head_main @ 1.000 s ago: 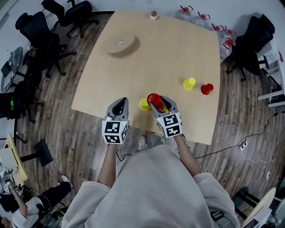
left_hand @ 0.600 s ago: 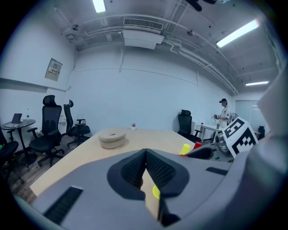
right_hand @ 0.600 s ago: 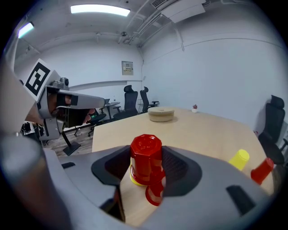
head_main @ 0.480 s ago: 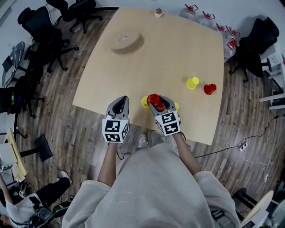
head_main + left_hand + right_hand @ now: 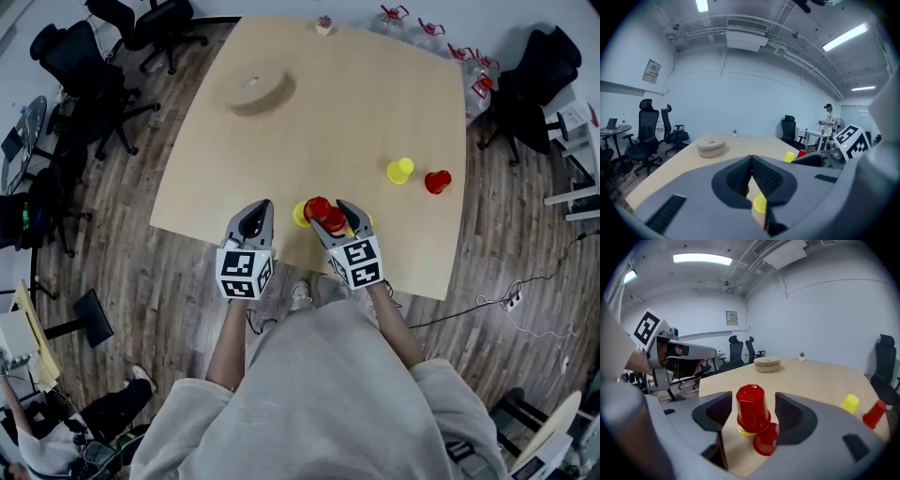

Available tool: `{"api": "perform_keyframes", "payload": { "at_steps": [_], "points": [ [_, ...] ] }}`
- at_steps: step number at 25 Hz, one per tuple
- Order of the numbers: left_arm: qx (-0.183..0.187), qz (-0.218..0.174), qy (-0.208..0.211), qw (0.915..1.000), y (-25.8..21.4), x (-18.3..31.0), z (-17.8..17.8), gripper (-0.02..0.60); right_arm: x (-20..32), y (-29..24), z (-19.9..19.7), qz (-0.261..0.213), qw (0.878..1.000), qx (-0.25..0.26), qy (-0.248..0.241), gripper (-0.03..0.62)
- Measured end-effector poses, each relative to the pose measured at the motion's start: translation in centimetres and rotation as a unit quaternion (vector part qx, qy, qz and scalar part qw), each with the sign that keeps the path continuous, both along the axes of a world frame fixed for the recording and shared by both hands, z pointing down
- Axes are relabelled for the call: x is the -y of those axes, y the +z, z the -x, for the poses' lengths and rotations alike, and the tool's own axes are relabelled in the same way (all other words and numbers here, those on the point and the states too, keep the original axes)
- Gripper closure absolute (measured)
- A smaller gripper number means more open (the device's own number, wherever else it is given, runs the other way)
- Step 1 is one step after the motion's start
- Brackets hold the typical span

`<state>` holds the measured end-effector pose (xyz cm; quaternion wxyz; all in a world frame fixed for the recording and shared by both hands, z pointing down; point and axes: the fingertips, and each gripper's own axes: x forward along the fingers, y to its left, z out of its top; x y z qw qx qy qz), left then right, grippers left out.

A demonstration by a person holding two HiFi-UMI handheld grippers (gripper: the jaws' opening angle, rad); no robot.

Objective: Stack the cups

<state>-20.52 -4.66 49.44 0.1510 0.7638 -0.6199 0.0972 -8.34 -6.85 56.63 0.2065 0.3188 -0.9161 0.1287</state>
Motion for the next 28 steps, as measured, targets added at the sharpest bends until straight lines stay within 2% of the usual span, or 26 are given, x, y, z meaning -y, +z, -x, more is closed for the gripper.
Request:
{"api": "perform_keyframes", "payload": {
  "at_steps": [5,11,19,24,28],
  "points": [
    [-0.004,-0.009,0.035,0.9994,-0.8,0.9,-2.1,0.569,0.5,-2.3,-2.7,-0.029,0.998,0.02,0.049,0.327],
    [-0.01,-0.022,0.099,0.9948,-1.8,1.9,-7.0,0.569,1.7,-4.0,-8.9,-0.054,0.989,0.026,0.133,0.344],
    [-0.023,-0.025,0.195,0.9802,-2.2,3.3,-16.1,0.569,2.2,-3.9,-19.1,-0.056,0.968,0.014,0.245,0.355],
    [-0.036,-0.015,0.24,0.97,-2.0,3.6,-22.1,0.569,1.9,-3.5,-24.7,-0.049,0.957,0.007,0.287,0.358],
    [-0.035,-0.006,0.257,0.9657,-1.4,4.1,-24.8,0.569,2.8,-2.9,-27.2,-0.046,0.952,0.005,0.302,0.358]
  ]
}}
